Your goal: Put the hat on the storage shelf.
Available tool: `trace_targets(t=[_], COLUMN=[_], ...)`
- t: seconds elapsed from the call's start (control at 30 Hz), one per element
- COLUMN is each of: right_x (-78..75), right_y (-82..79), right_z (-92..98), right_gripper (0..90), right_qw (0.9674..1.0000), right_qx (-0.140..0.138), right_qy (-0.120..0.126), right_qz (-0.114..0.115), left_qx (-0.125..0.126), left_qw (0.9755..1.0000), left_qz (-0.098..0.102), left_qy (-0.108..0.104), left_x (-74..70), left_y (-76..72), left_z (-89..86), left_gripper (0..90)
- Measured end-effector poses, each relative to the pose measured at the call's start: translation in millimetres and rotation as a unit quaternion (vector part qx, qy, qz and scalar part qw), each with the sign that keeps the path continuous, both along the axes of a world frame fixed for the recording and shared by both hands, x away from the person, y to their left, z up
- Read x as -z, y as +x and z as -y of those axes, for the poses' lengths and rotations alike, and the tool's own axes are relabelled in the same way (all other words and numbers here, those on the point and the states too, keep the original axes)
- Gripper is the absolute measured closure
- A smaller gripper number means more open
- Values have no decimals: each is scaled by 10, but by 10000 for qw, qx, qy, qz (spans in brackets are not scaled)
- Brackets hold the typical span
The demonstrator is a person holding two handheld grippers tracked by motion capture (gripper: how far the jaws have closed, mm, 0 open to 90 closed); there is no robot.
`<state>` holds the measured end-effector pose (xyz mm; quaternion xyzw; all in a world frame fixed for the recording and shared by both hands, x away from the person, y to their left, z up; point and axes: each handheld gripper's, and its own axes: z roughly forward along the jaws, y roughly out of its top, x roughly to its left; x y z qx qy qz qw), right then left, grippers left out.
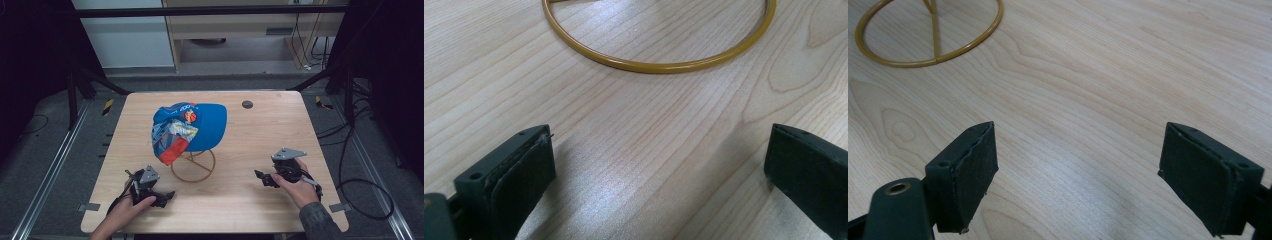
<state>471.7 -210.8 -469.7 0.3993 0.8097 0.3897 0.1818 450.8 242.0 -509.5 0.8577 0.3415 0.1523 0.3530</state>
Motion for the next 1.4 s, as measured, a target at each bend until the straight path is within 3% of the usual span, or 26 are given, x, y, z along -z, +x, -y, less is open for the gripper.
trace_targets(t=[0.33,0.8,1.07,1.2,1.3,1.4], right_x=[133,313,399,415,420,421], right_y=[17,15,29,21,10,-1], right_z=[-149,-377,-450,-482,-516,-533], right_gripper=[63,66,72,72,66,65], right_qw=[9998,9996,9993,9994,9990,9990], right_qx=[113,112,207,246,255,266], right_qy=[106,132,16,-77,-309,-302], right_qz=[-154,-222,-313,-248,-181,-200], left_qx=[0,0,0,-1,0,0], left_qw=[10000,10000,10000,10000,10000,10000], left_qz=[1,0,0,0,0,1], left_qy=[0,-1,-1,-2,0,0], left_x=[0,0,0,0,0,0], left_y=[0,0,0,0,0,0], left_z=[0,0,0,0,0,0], left_gripper=[0,0,0,0,0,0])
